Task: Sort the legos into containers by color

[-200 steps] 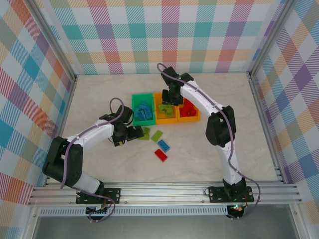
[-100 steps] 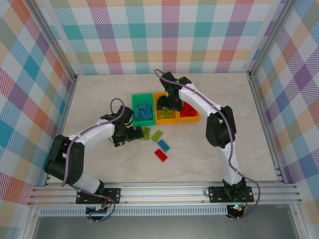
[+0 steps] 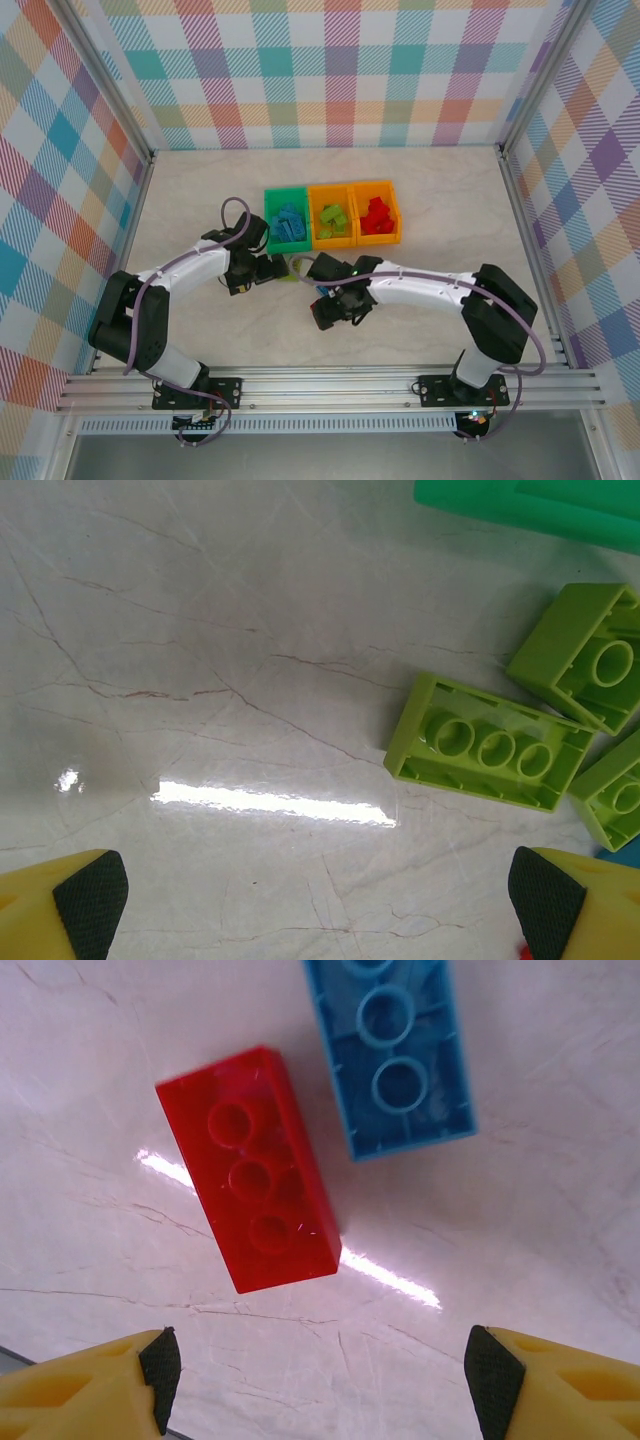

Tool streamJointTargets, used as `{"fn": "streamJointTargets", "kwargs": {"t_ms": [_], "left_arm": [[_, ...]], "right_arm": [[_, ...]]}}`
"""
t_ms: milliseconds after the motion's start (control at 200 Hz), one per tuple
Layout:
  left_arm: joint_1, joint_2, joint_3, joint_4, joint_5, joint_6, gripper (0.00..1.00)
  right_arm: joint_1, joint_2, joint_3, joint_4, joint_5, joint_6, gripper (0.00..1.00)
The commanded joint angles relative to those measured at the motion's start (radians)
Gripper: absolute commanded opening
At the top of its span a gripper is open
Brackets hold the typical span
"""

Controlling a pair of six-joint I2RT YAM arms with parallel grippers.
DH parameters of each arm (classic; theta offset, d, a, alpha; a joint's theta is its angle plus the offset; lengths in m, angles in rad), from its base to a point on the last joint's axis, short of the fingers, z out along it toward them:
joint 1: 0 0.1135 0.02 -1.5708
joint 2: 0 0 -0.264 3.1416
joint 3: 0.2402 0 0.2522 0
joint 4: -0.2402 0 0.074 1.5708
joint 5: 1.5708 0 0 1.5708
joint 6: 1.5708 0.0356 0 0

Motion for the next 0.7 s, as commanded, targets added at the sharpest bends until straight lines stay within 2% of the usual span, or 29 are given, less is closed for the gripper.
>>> {"fn": "streamJointTargets", "kwargs": {"t_ms": [0,205,450,575,695], "left_arm": [[-0.008,-0.030,-0.022,-0.008,0.000,0.020,1.00],[-0.007,-0.061,-0.035,-0.017,-0.010,0.021,1.00],[-0.008,-0.068,-0.048,-0.017,-0.012,0.021,1.00],[-0.007,-0.067,-0.051,-0.019,-0.014,0.021,1.00],[-0.007,-0.069,-0.050,-0.018,-0.016,0.021,1.00]], "right_arm": [[0.023,0.055,0.047,0.039,0.070,0.032,0.76],[0.029,0.120,0.064,0.053,0.071,0.030,0.75],[0.032,0.200,0.117,0.061,0.058,-0.010,0.68],[0.033,0.248,0.167,0.042,0.051,-0.024,0.58],[0.033,0.242,0.156,0.034,0.048,-0.028,0.44]]}}
